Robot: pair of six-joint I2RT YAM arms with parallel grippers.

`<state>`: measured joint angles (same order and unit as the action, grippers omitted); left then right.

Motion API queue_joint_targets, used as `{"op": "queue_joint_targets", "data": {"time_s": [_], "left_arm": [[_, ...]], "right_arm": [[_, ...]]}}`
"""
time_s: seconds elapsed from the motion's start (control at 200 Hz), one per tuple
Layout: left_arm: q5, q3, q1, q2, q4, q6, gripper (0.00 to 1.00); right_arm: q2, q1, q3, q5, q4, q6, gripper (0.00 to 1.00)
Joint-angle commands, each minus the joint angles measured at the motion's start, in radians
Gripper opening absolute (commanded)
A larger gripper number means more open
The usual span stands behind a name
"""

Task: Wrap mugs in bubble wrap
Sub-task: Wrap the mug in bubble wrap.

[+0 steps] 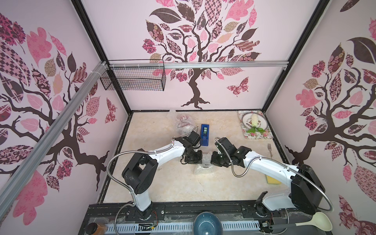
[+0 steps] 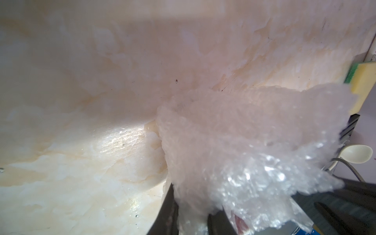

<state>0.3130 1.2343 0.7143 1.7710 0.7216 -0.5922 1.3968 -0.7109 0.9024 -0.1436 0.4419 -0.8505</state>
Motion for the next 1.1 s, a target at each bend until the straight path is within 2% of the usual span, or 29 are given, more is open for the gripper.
{"op": "queue_joint_targets", "data": {"time_s": [0.0, 0.045, 0.115, 0.28, 0.365, 0.405, 0.47, 0.59, 0.66, 0.725, 0.88, 1.095], "left_arm": [[-0.160, 0.028, -0.012, -0.007, 0.104, 0.040, 0.00], [-0.176, 0.033, -0.012, -0.023, 0.119, 0.045, 0.00], [-0.204, 0.037, -0.015, -0.051, 0.146, 0.053, 0.00], [-0.260, 0.029, -0.052, -0.130, 0.217, 0.077, 0.00], [-0.251, -0.010, -0.077, -0.179, 0.221, 0.081, 0.00], [-0.250, -0.032, -0.083, -0.200, 0.215, 0.084, 0.00], [-0.273, -0.057, -0.091, -0.224, 0.217, 0.081, 0.00], [-0.261, -0.101, -0.121, -0.251, 0.209, 0.080, 0.00], [-0.267, -0.110, -0.127, -0.258, 0.223, 0.077, 0.00], [-0.259, -0.126, -0.136, -0.268, 0.221, 0.069, 0.00], [-0.267, -0.162, -0.141, -0.288, 0.205, 0.049, 0.00], [-0.249, -0.174, -0.144, -0.275, 0.191, 0.033, 0.00]], "right_arm": [[0.027, 0.006, 0.005, 0.002, 0.062, 0.014, 0.13], [0.021, 0.011, 0.014, -0.010, 0.046, 0.009, 0.19], [0.001, 0.030, 0.023, -0.035, 0.017, -0.010, 0.37], [-0.108, 0.084, 0.054, -0.044, -0.057, -0.007, 0.58], [-0.146, 0.189, 0.054, -0.133, -0.120, 0.020, 0.68], [-0.129, 0.265, 0.047, -0.243, -0.191, 0.037, 0.68], [-0.023, 0.372, 0.088, -0.406, -0.279, 0.085, 0.66], [0.262, 0.425, 0.305, -0.594, -0.322, 0.215, 0.61], [0.411, 0.426, 0.446, -0.619, -0.240, 0.279, 0.56], [0.493, 0.426, 0.491, -0.618, -0.254, 0.287, 0.53], [0.596, 0.427, 0.527, -0.631, -0.309, 0.270, 0.50], [0.664, 0.428, 0.534, -0.625, -0.334, 0.257, 0.46]]}}
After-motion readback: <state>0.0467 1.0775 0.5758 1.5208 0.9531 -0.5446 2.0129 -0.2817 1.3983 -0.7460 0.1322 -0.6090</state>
